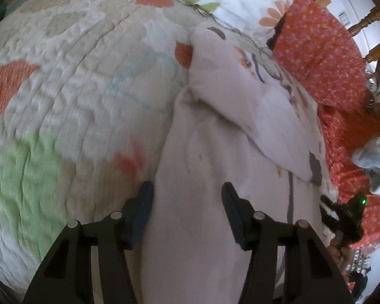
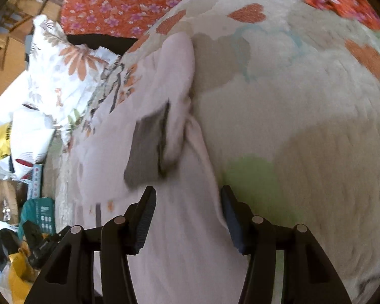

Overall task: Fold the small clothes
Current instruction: 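Lower the sleeve onto the sweater and open the right gripper, then grasp the other grey cuff with the left gripper and lift it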

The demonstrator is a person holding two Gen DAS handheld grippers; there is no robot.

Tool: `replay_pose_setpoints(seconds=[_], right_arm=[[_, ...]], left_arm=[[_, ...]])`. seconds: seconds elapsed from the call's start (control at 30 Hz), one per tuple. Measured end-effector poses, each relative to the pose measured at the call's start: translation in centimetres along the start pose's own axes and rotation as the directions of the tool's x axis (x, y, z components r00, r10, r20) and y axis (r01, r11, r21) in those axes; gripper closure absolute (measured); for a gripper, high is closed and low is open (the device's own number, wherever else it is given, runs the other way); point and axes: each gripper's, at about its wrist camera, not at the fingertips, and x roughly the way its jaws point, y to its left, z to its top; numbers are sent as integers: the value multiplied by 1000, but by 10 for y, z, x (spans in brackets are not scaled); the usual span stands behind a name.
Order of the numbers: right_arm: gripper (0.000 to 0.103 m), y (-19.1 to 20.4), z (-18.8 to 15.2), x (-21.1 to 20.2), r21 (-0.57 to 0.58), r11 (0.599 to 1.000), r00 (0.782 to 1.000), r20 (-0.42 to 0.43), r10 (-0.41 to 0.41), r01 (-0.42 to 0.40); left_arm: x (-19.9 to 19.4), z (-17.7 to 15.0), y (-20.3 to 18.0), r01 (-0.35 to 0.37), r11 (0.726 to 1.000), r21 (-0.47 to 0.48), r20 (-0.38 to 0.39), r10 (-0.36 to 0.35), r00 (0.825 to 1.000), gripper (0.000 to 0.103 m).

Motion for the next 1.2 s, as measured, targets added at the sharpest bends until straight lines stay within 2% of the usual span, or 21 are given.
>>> replay_pose_setpoints(seconds=[0.2,0.37,0.57,0.8,1.0,1.17,1.2], right_arm=[[46,-28,-46,-29,100,987,992,9,123,-124],[46,-45,-82,-42,191,957,975,12,222,-220],[46,-53,-119,-35,250,912,934,-64,351,-325],[46,-35,-145,-34,182,934,941,-90,326,-307],[46,-23,-161,-32,136,950,949,-108,297,-282],[46,-11,-174,-31,81,968,962,-116,247,-238],[47,-9,-177,-31,69,972,966,-114,232,-226]], left_arm=[[-11,-32,9,87,994,-64,25,-86,996,49],[-19,-69,18,168,975,-148,67,-160,985,49],[-26,-105,26,219,954,-206,84,-206,975,49],[-28,-141,38,274,922,-274,82,-262,962,49],[-18,-170,36,241,928,-284,19,-246,969,49],[-16,-176,34,222,933,-283,12,-228,974,49],[-16,-177,33,215,936,-279,13,-220,975,52]])
